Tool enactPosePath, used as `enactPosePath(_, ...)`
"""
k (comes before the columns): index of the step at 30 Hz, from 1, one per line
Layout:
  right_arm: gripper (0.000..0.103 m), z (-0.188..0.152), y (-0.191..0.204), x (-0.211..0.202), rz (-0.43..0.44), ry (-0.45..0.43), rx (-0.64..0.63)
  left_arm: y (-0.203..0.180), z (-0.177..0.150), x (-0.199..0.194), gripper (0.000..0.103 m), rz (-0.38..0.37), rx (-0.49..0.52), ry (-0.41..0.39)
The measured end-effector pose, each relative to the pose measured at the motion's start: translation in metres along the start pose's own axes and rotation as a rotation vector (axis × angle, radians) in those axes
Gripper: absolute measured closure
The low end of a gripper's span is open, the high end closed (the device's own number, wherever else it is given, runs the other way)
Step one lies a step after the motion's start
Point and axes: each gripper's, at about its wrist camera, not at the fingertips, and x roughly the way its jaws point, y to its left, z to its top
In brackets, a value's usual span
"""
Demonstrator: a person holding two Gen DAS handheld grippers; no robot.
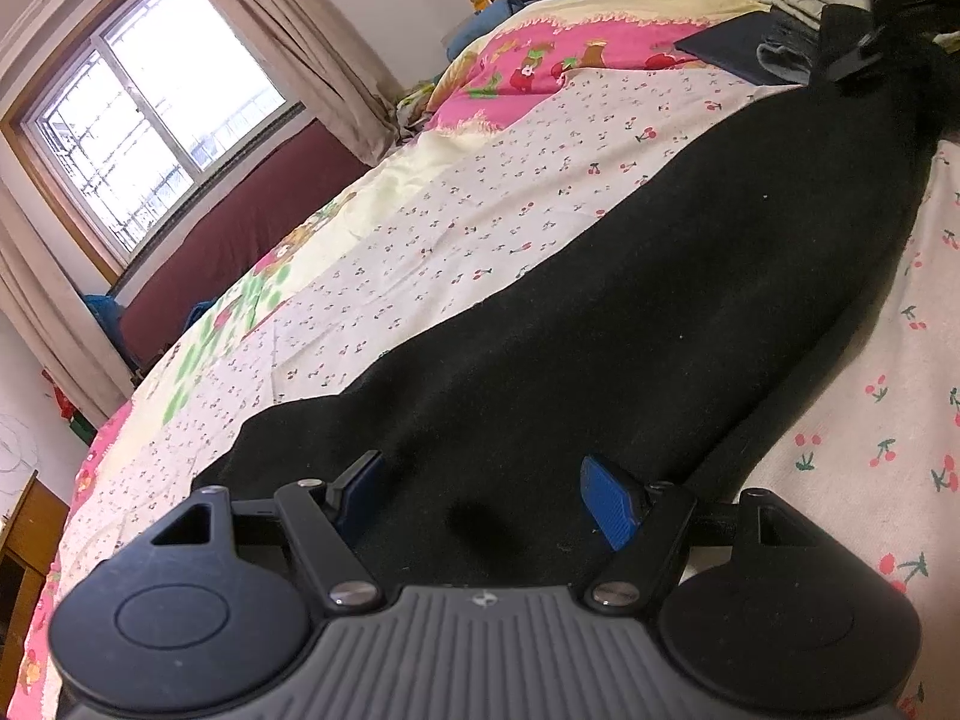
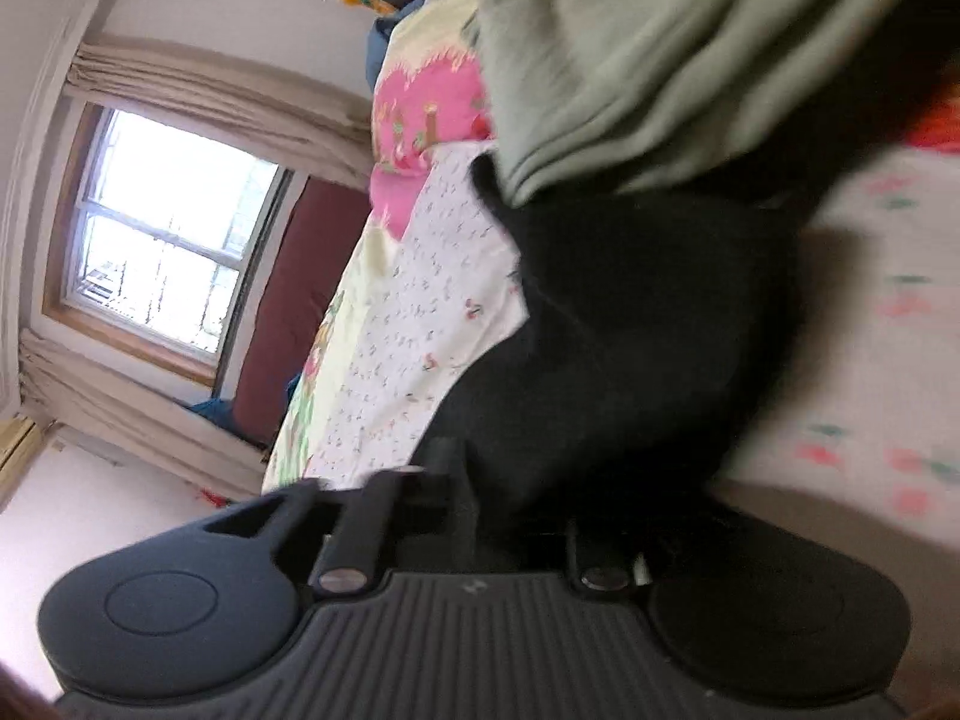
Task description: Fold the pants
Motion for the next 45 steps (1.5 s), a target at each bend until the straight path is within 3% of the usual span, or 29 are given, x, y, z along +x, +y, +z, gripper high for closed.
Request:
enactPosePath(3,0.063,0.004,-0.008,-0.018,-0.086,-0.035,-0.022,0.0,0.0,0.001,0.019,-0.003,-0.009,-0.001)
enactPosePath(9,0.065,0.004,-0.019,-0.038,-0.111,0.005,0.002,-0.001,0.0,0.0,0.019,-0.004,-0.019,-0.003)
enactPosePath(16,0.058,0.008,-0.014,-0.029,-0.114,0.083,0.073,0.0,0.0,-0.001,0.019,-0.008,-0.017,-0.004)
enactPosePath(18,0.053,0.009,-0.014,-0.018,-0.093,0.111,0.078,-0.001,-0.001,0.001,0.019,-0.008,-0.031,-0.001)
enactPosePath(22,0.054,0.008,-0.007,0.013,-0.14,0.13,0.052,-0.002,0.0,-0.001,0.019,-0.008,-0.017,-0.005)
enactPosePath(25,0.051,0.006,-0.006,0.01,-0.137,0.12,0.059,0.0,0.0,0.0,0.019,-0.016,-0.029,-0.002)
enactPosePath(30,0.056,0.002,-0.003,-0.016,-0.152,0.156,0.058,0.001,-0.001,0.001,0.019,-0.021,-0.027,-0.009)
enactPosePath(34,0.047,-0.001,0.006,-0.003,-0.161,0.217,0.022,0.001,-0.001,0.004,0.019,-0.025,-0.053,-0.001)
enactPosePath(39,0.048,-0.01,0.007,0.029,-0.155,0.171,-0.009,0.0,-0.001,0.002,0.019,-0.022,-0.045,-0.004)
enactPosePath(42,0.052,-0.013,0.006,0.016,-0.133,0.156,-0.009,0.001,0.0,0.002,0.019,-0.024,-0.042,-0.006)
enactPosePath(45,0.054,-0.012,-0.007,-0.003,-0.087,0.134,0.07,0.003,-0.002,0.002,0.019,-0.032,-0.062,-0.005)
